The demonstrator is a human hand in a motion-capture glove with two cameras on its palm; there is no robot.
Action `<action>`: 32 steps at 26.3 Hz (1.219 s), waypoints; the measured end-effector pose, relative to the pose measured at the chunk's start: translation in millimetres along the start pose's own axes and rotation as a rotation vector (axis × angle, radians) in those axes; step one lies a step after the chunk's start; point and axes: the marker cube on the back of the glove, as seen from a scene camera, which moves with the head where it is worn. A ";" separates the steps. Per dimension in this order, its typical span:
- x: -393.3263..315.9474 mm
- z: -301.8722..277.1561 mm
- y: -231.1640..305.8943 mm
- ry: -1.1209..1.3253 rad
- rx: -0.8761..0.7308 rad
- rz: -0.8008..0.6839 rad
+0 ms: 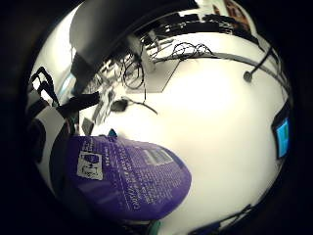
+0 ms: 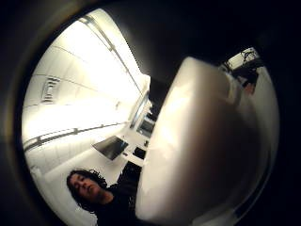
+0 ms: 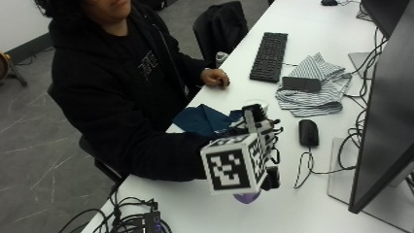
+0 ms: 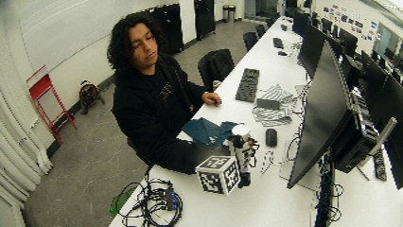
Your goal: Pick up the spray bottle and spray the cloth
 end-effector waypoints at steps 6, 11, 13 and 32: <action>-50.5 1.2 21.3 0.271 -0.160 -0.048; -81.3 6.3 39.0 0.502 -0.291 -0.060; -90.4 8.6 43.3 0.576 -0.353 -0.052; -80.9 87.9 71.8 1.091 -0.863 0.060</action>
